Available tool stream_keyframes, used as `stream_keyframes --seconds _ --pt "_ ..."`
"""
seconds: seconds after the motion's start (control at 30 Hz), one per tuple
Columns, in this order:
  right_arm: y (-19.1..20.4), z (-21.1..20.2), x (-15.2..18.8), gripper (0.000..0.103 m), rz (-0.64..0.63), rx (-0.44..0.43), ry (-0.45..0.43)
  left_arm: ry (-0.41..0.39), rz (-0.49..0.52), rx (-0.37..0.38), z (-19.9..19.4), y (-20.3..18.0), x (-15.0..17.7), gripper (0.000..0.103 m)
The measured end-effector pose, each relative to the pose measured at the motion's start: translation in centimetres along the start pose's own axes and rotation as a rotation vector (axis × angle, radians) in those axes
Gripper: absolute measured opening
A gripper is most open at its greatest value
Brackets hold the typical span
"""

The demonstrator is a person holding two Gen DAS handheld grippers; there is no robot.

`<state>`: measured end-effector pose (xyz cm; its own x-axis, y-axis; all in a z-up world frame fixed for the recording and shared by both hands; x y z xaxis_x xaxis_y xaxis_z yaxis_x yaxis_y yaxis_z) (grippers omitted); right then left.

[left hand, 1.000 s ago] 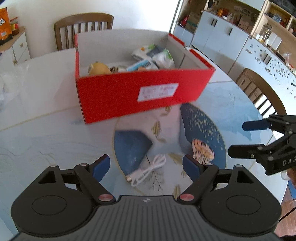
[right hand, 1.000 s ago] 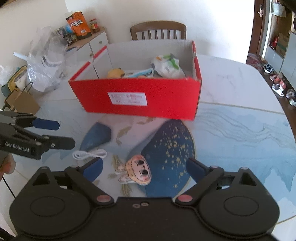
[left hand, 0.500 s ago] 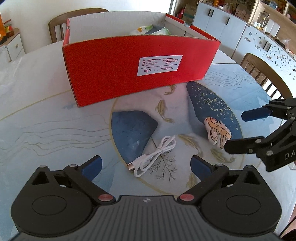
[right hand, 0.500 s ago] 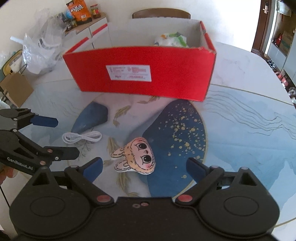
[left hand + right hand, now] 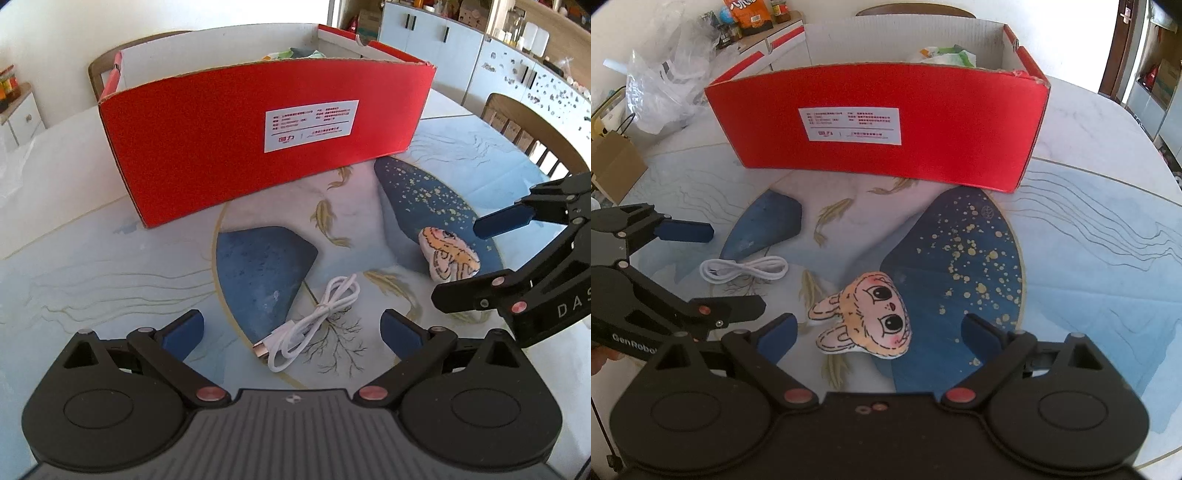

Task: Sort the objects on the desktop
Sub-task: 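Reach left tool to the white USB cable while right tool reaches the bunny cushion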

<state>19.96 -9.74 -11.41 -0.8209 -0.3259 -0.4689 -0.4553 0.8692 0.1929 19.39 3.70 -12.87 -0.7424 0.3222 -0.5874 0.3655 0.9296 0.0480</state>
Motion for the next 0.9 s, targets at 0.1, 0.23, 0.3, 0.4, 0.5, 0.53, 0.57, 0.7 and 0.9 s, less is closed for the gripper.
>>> stream_keyframes --seconds 0.1,0.23,0.3,0.4,0.5,0.53,0.57,0.7,0.9 --pt "0.0 0.3 0.0 0.09 -0.004 0.005 0.009 0.001 0.008 -0.018 0.1 -0.1 0.1 0.102" --pt "0.0 0.6 0.0 0.085 -0.008 0.019 0.016 0.004 0.008 -0.022 0.2 -0.1 0.0 0.102" --pt "0.0 0.6 0.0 0.084 -0.011 0.028 0.011 0.005 0.007 -0.024 0.1 -0.1 0.0 0.101" --pt "0.0 0.6 0.0 0.081 -0.016 0.038 0.008 0.002 0.006 -0.032 0.0 -0.1 0.1 0.098" --pt "-0.1 0.5 -0.1 0.078 -0.017 0.047 0.005 -0.001 0.014 -0.048 -0.2 -0.1 0.2 0.092" --pt "-0.2 0.5 -0.1 0.077 -0.016 0.049 0.003 -0.002 0.016 -0.051 -0.3 -0.1 0.2 0.089" --pt "-0.2 0.4 0.0 0.075 -0.016 0.048 0.002 -0.004 0.017 -0.051 -0.4 -0.1 0.2 0.088" --pt "-0.1 0.5 0.1 0.072 -0.011 0.044 0.003 -0.007 0.023 -0.039 -0.7 -0.3 0.1 0.08" --pt "0.2 0.5 0.3 0.068 -0.013 0.047 0.002 -0.012 0.06 -0.022 -0.7 -1.2 -0.2 0.064"
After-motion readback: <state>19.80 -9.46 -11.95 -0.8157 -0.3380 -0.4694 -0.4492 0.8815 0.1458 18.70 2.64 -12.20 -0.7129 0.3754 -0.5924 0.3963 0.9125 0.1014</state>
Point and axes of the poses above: each gripper's, at about its wrist camera, not at the fingertips, and z roughly the way its jaws point, y to its left, x to its underside, the point moved 6 cm from there along z, roughly the way its jaws point, and after that the axes turned 9 degrees about z, right-handed, at the moved point
